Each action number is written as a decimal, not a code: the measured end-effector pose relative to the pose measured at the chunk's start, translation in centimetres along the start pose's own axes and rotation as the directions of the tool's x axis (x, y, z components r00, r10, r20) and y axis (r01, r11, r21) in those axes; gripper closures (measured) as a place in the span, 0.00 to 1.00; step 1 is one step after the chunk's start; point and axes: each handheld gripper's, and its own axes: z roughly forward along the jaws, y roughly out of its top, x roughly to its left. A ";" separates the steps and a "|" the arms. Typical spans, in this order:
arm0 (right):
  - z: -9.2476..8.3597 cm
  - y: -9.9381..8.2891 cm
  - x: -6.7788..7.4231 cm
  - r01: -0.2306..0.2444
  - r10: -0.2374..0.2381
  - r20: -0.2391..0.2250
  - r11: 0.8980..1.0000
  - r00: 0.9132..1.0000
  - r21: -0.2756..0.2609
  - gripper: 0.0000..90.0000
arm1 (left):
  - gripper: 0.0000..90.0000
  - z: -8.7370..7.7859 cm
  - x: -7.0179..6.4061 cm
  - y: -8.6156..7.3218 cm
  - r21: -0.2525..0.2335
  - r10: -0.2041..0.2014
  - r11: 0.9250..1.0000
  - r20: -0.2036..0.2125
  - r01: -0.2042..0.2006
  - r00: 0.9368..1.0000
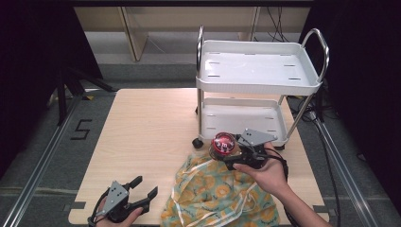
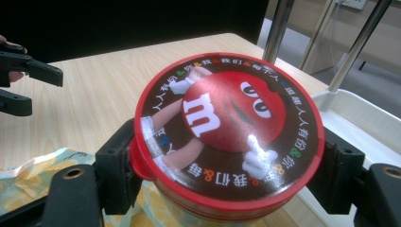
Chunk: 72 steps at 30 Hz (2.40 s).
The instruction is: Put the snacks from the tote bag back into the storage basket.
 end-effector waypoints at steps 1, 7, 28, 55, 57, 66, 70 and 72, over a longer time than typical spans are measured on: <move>0.0 0.0 0.0 -0.010 0.010 -0.007 1.000 1.000 0.001 0.29 | 0.33 0.0 0.0 0.0 0.000 0.000 1.000 -0.001 0.000 1.000; 0.0 0.0 -0.2 -0.003 0.003 0.000 1.000 1.000 0.011 0.29 | 0.33 0.1 0.0 0.0 -0.010 -0.010 1.000 0.001 0.010 1.000; 0.4 0.2 -0.9 -0.015 0.015 0.008 1.000 1.000 0.018 0.29 | 0.33 -0.1 0.1 0.0 -0.007 -0.007 1.000 -0.007 0.007 1.000; 0.9 0.1 -1.8 -0.037 0.037 0.022 0.999 0.999 0.027 0.29 | 0.33 -0.2 0.1 0.0 -0.012 -0.014 1.000 -0.013 0.013 1.000; 0.9 0.1 -2.0 -0.024 0.023 0.036 1.000 0.999 0.020 0.29 | 0.33 0.0 0.1 0.0 -0.025 -0.016 1.000 -0.001 0.016 1.000; 1.0 0.1 -2.2 -0.046 0.045 0.024 0.998 0.999 0.032 0.29 | 0.33 -0.2 0.1 0.1 -0.012 -0.015 1.000 -0.017 0.015 1.000; 1.0 0.2 -2.4 -0.025 0.024 0.049 0.999 0.999 0.024 0.29 | 0.33 -0.2 0.1 0.1 -0.012 -0.015 1.000 -0.016 0.015 1.000; 1.0 0.2 -2.4 -0.032 0.031 0.043 0.999 0.999 0.026 0.29 | 0.33 -0.2 0.1 0.1 -0.011 -0.014 1.000 -0.017 0.014 1.000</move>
